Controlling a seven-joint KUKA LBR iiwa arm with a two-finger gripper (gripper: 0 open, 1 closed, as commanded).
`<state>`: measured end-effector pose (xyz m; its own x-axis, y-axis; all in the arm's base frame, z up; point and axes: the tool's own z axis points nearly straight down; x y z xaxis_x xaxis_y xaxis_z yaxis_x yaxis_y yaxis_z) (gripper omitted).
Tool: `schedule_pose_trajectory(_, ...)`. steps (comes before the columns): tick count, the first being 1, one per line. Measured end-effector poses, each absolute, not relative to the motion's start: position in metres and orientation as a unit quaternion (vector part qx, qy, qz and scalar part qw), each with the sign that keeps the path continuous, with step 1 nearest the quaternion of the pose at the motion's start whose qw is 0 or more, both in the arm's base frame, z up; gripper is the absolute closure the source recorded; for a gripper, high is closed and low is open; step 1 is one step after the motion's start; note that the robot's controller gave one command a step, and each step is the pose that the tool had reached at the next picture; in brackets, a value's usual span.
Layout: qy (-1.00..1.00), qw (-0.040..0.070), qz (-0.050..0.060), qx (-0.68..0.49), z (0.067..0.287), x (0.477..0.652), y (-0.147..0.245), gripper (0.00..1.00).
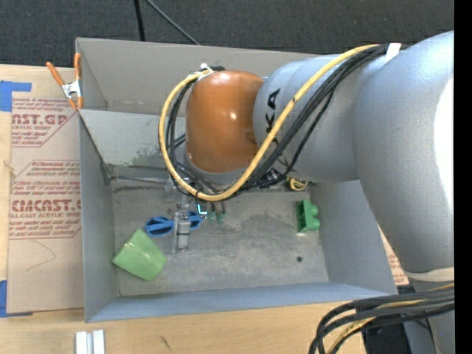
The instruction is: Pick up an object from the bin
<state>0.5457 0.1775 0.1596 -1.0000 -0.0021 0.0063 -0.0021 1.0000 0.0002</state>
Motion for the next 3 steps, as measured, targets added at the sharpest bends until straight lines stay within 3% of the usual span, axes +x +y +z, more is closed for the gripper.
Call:
schedule_pose_trajectory(1, -0.999, 0.002, 0.000, -0.033, 0.065, 0.578, 0.160, 0.00)
schedule_pose_trajectory(2, -0.999, -0.001, -0.001, -0.033, 0.070, 0.579, 0.161, 1.00)
schedule_pose_trajectory(3, -1.000, -0.005, -0.002, -0.002, 0.186, 0.562, 0.197, 1.00)
